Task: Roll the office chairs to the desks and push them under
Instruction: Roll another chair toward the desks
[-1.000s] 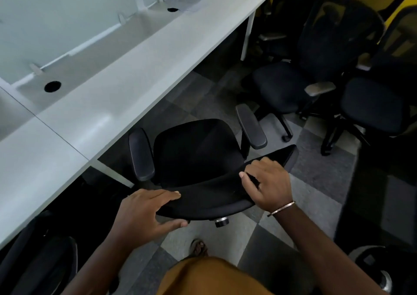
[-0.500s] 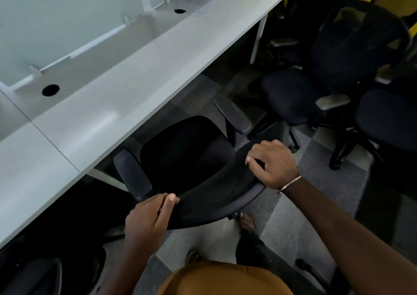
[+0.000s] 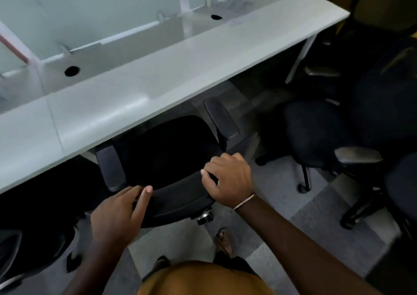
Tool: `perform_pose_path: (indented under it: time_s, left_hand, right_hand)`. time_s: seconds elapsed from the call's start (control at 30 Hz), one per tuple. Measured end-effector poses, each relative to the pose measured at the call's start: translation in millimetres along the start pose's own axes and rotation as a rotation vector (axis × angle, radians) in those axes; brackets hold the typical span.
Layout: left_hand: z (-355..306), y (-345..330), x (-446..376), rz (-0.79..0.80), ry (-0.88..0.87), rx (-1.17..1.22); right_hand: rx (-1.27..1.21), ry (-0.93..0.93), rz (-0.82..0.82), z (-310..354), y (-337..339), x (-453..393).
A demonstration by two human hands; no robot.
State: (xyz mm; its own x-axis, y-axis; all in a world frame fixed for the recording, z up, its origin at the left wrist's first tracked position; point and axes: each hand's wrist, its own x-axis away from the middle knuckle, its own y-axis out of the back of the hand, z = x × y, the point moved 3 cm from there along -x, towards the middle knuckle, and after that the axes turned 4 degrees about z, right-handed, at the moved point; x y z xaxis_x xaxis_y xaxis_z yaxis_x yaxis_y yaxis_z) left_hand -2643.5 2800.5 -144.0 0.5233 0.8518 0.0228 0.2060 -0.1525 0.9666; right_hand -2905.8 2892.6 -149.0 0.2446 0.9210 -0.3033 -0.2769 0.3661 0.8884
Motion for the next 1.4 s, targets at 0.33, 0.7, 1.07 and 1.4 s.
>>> perform_pose_path:
  time_s: [0.33, 0.7, 1.07, 1.4]
  left_hand:
    - [-8.0, -1.4, -15.7, -0.061, 0.125, -0.024]
    - [16.9, 5.6, -68.6, -0.139, 0.169, -0.044]
    - [63.8, 22.3, -175.8, -0.169, 0.181, -0.065]
    - [57.4, 17.7, -214.9, -0.12, 0.103, -0.042]
  right_hand:
    - [-0.119, 0.083, -0.05, -11.5, -3.5, -31.4]
    - [-0.111, 0.108, -0.036, -8.5, -22.6, -84.0]
    - [-0.063, 0.11, 0.015, -2.7, -62.1, -200.7]
    - [-0.016, 0.093, 0.08, -38.1, -70.8, -264.1]
